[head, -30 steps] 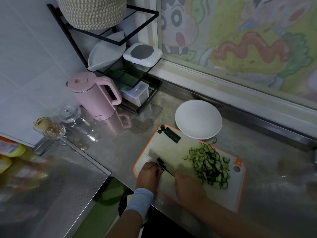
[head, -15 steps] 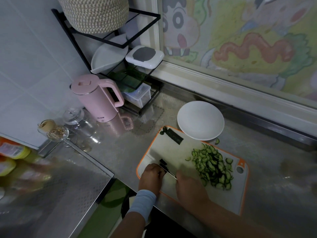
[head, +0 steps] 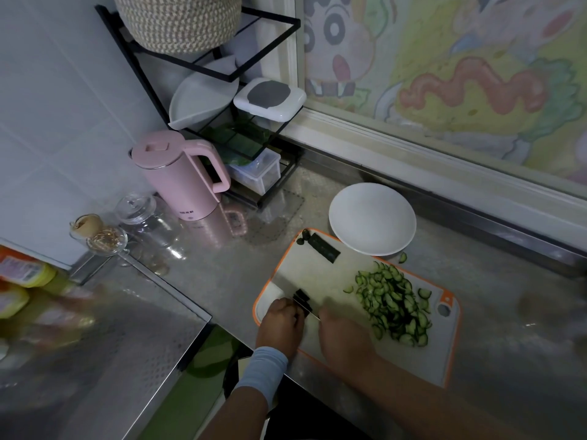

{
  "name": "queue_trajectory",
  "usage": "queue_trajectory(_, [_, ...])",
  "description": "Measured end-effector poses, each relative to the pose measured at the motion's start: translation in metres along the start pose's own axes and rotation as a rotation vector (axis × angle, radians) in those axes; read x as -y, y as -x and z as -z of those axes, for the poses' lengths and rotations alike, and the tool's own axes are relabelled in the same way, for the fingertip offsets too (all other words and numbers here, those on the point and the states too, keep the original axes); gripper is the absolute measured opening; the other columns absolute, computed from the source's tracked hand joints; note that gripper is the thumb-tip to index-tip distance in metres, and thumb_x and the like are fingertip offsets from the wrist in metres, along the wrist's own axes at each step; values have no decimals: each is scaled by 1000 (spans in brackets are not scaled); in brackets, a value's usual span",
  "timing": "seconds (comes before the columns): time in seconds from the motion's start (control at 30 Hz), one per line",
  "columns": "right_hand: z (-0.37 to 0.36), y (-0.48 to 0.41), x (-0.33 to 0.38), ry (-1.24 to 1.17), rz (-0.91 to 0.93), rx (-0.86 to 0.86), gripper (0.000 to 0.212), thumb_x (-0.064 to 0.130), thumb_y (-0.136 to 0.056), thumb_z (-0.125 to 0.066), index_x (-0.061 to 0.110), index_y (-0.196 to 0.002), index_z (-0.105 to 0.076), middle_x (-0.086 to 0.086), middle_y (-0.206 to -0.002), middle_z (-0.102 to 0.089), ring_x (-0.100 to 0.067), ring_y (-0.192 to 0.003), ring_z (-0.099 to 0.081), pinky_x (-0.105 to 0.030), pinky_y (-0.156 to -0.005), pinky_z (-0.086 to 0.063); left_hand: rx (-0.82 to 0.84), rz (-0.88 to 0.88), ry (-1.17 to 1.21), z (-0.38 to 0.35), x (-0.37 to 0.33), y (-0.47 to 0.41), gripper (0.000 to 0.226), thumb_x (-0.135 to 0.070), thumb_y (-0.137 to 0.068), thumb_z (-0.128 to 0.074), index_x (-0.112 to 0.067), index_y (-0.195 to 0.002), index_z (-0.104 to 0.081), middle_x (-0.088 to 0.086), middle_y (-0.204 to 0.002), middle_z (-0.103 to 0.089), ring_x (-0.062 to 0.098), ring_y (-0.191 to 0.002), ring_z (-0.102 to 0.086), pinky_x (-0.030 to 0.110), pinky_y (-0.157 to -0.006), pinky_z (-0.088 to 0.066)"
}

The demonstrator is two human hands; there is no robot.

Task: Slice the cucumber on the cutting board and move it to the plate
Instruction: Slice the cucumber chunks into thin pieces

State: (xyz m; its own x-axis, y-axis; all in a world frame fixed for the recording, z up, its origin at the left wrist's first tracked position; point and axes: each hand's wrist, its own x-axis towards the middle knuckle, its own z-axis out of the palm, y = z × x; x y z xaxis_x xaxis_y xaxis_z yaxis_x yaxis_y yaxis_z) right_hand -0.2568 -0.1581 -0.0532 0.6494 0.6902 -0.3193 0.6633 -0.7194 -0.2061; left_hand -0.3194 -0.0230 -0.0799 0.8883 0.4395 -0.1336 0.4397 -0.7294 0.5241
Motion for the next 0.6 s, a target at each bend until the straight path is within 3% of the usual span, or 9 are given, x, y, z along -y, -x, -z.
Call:
queue_trajectory(0.33, [-3, 22, -11, -36, -8, -32, 33, 19, -99, -32, 14, -131, -38, -6, -105, -66, -25, -98, -64, -34, -78, -48, -31, 17, 49, -1, 0, 0, 18, -20, -90, -57, -11, -84, -72, 1, -97, -64, 16, -95, -55, 11, -78, -29])
queue_trajectory(0.4, [-6, 25, -15, -9, -27, -67, 37, 22, -96, -42, 13, -132, -42, -6, -98, -68, -22, -90, -66, -32, -71, -51, -27, 20, 48, -2, 1, 0, 18, -20, -90, -57, -12, -84, -72, 0, -98, -63, 15, -95, -56, 11, -78, -30])
queue_trajectory(0.5, [-13, 22, -16, 69, -9, -39, 54, 24, -56, -83, 8, -105, -68, -4, -53, -60, -13, -45, -60, -20, -39, -43, -17, 30, 42, -3, 1, 1, 17, -19, -89, -59, -11, -80, -70, 2, -94, -62, 18, -90, -56, 14, -78, -35])
queue_trajectory(0.53, [-16, 19, -15, 74, 0, -61, 58, 22, -45, -87, 8, -98, -70, -4, -46, -55, -12, -38, -55, -19, -34, -39, -14, 35, 40, -3, 0, 1, 16, -19, -89, -60, -10, -79, -70, 3, -93, -62, 18, -89, -56, 17, -79, -37])
queue_trajectory(0.6, [-14, 15, -12, 72, -11, -78, 60, 20, -43, -88, 8, -98, -67, -4, -44, -53, -13, -36, -54, -20, -34, -39, -26, 44, 46, -5, 1, 2, 15, -19, -87, -62, -11, -77, -70, 3, -92, -60, 18, -87, -55, 18, -80, -37])
